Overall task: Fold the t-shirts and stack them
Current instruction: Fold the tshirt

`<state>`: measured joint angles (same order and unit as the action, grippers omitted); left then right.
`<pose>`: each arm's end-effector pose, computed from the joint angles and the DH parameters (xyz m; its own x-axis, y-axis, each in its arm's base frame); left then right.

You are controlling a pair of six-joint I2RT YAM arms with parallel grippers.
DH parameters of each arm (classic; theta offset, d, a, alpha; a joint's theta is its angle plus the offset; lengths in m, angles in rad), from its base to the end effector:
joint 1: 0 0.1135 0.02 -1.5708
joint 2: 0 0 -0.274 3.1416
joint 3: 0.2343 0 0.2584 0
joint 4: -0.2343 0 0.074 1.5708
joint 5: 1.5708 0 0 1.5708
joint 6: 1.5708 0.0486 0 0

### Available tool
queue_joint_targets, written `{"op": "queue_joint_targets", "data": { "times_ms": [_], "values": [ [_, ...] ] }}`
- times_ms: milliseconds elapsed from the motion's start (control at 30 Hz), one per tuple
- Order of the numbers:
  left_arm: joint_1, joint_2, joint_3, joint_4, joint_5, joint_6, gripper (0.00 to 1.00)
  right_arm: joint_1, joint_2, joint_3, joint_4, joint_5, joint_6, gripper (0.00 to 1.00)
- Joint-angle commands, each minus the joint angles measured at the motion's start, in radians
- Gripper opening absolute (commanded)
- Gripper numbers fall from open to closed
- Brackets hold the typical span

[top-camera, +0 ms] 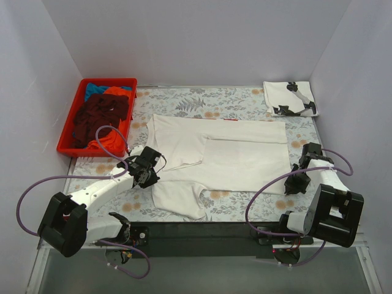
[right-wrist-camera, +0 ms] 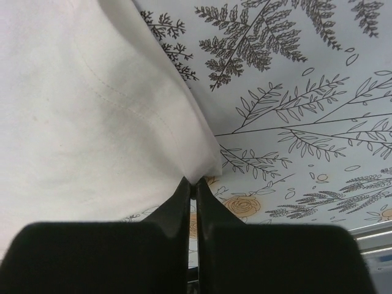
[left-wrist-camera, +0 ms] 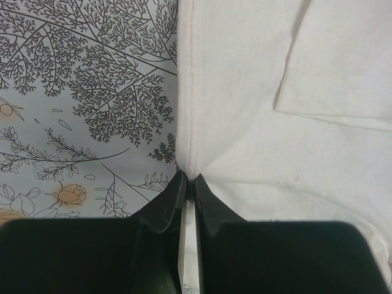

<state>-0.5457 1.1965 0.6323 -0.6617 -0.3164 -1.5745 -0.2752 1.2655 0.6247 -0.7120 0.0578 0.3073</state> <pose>0.1830 -0.0934 0.1717 -0.4004 -0.8687 -0.2916 -0.8059 0.4852 -0.3392 0.1931 -0.0575 0.1530 -0.8099 0.5425 -0.2232 0.5543 0.8323 0.0117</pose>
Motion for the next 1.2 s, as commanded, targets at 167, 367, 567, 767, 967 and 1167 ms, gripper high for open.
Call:
{"op": "queue_joint_targets", "data": {
  "times_ms": [167, 367, 567, 767, 967, 1167],
  "values": [
    [-0.003, -0.038, 0.01, -0.068, -0.052, -0.022, 0.0, -0.019, -0.08, 0.069, -0.118, 0.037, -0.033, 0.01],
    [-0.003, -0.051, 0.036, -0.137, -0.047, -0.047, 0.0, -0.024, -0.146, 0.109, -0.179, -0.002, -0.03, 0.01],
    [-0.003, -0.046, 0.104, -0.211, -0.082, -0.056, 0.0, -0.022, -0.176, 0.109, -0.175, -0.104, -0.03, 0.01],
    [-0.002, -0.011, 0.21, -0.236, -0.087, -0.025, 0.0, -0.022, -0.163, 0.148, -0.143, -0.116, -0.053, 0.01],
    [0.023, 0.066, 0.288, -0.231, -0.095, 0.022, 0.0, -0.022, -0.092, 0.217, -0.09, -0.136, -0.054, 0.01],
    [0.105, 0.129, 0.356, -0.194, -0.061, 0.085, 0.0, -0.022, -0.003, 0.282, -0.037, -0.142, -0.057, 0.01]
  ]
}}
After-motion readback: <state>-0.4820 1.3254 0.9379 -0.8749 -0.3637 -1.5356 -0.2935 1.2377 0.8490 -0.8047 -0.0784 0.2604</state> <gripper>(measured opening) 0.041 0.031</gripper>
